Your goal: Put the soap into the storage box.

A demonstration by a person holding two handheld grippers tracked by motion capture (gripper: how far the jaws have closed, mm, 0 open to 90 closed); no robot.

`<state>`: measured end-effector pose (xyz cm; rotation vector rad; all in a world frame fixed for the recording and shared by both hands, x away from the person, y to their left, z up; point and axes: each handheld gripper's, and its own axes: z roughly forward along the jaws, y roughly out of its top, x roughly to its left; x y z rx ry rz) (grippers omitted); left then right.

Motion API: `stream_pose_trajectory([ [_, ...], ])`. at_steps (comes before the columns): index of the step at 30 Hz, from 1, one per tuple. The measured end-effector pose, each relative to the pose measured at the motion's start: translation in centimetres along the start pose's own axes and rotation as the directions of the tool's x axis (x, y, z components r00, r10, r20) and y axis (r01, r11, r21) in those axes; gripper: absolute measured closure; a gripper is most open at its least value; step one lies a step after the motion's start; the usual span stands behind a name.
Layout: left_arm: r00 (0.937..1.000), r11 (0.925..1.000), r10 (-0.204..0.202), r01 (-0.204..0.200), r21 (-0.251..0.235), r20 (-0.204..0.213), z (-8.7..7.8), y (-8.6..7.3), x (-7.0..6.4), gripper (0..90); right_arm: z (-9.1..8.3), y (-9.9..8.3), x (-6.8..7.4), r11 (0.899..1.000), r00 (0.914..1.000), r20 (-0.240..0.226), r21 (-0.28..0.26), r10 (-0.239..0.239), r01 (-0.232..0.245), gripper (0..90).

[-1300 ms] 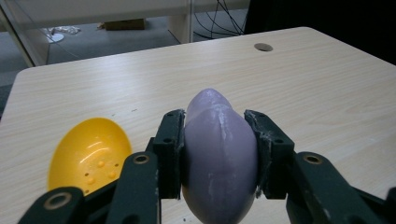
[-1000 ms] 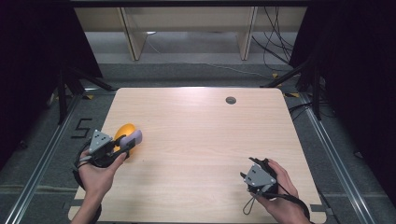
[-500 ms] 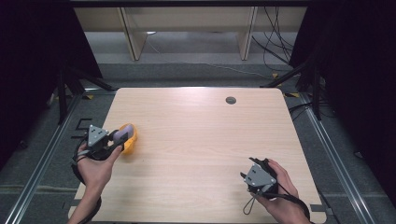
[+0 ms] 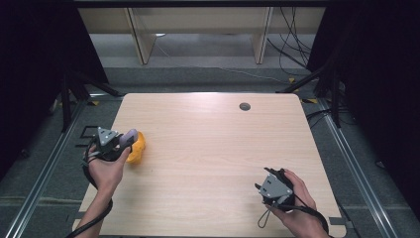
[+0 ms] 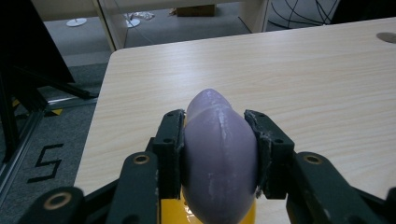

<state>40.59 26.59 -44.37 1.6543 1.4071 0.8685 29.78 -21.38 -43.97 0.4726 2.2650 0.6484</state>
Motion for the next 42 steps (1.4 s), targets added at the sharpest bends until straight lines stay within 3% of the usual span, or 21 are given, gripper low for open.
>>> stream_pose_trajectory([
  [1, 1.0, 1.0, -0.002, 0.002, 0.003, -0.001, 0.2, 0.0, 0.0, 58.8, 0.0, 0.0, 0.1, 1.0, 0.9999, 0.001, 0.005, 0.016, -0.016, 42.7],
  [4, 1.0, 0.9999, -0.003, 0.003, 0.012, -0.005, 0.8, -0.1, -0.1, 58.7, 0.1, 0.0, 0.0, 1.0, 1.0, -0.005, -0.002, -0.006, 0.006, 42.6],
  [14, 0.9995, 0.9991, 0.01, -0.009, 0.04, -0.029, 2.0, -0.7, -0.3, 58.7, 0.0, 0.0, 0.1, 1.0, 0.9999, -0.007, 0.006, 0.013, -0.013, 42.6],
  [23, 0.9992, 0.9982, -0.009, 0.011, 0.059, -0.039, 2.8, -1.2, -0.1, 58.6, 0.1, 0.0, 0.1, 1.0, 0.9999, -0.014, 0.004, -0.001, 0.001, 42.4],
  [42, 0.9999, 0.9966, -0.01, 0.01, 0.082, -0.006, 3.0, -2.1, -0.1, 57.9, 0.1, 0.0, 0.2, 1.0, 0.9995, -0.031, 0.015, -0.003, 0.004, 41.7],
])
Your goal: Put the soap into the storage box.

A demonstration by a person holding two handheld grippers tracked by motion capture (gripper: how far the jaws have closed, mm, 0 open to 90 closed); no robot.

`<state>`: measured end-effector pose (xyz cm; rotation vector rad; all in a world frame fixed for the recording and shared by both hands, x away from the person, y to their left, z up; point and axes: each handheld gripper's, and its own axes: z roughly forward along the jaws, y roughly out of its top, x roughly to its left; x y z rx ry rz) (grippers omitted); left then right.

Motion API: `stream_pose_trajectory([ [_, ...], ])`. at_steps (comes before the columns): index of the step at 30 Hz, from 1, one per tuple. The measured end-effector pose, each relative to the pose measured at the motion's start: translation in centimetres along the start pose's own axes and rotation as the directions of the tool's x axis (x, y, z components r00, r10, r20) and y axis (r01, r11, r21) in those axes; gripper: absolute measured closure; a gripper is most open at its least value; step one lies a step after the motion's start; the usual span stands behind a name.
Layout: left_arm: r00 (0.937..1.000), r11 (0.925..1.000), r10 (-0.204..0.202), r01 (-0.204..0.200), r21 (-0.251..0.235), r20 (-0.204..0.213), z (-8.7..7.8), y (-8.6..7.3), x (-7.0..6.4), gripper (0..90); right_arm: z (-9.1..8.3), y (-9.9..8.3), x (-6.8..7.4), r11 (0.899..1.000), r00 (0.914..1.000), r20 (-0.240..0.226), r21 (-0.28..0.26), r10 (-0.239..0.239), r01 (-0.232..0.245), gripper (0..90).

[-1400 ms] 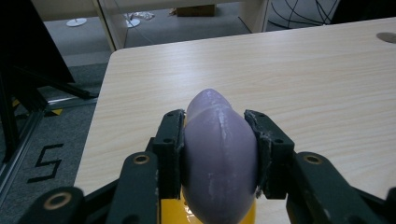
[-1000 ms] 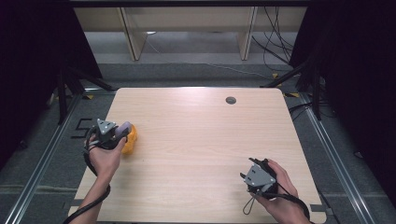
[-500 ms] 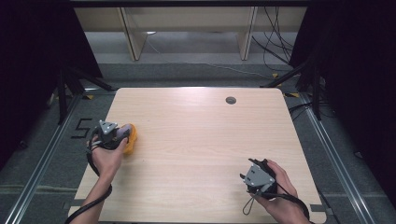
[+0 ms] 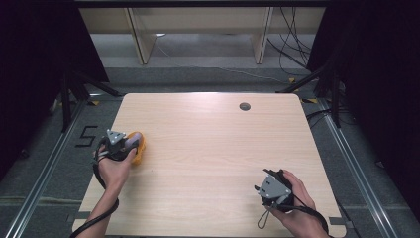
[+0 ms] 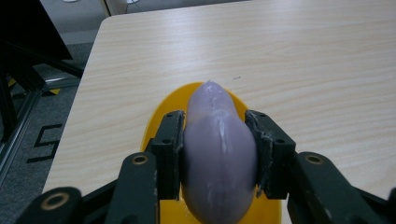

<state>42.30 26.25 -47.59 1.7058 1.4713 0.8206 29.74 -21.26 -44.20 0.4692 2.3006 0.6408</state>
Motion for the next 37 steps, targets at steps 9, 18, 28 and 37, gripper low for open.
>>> stream_pose_trajectory([
  [9, 0.9997, 0.9998, -0.008, 0.008, -0.017, 0.021, -1.5, 0.1, 0.2, 47.2, 0.0, 0.0, 0.2, 1.0, 0.9999, -0.003, 0.008, 0.017, -0.017, 41.4],
  [18, 0.9984, 0.9983, 0.013, -0.01, -0.058, 0.055, -5.5, -0.8, 0.7, 41.2, 0.0, -0.1, 0.1, 1.0, 0.9999, -0.005, 0.013, 0.014, -0.014, 40.8],
  [28, 0.987, 0.9983, 0.029, -0.02, -0.054, 0.158, -8.9, -6.2, -0.3, 40.2, 0.2, -0.3, 0.1, 0.999, 0.9994, -0.012, 0.018, 0.033, -0.033, 39.8],
  [37, 0.983, 0.9998, 0.02, -0.021, 0.001, 0.183, -8.8, -7.8, -0.9, 41.3, 0.4, -0.6, -0.1, 0.994, 0.9926, -0.048, -0.008, 0.111, -0.112, 41.6],
])
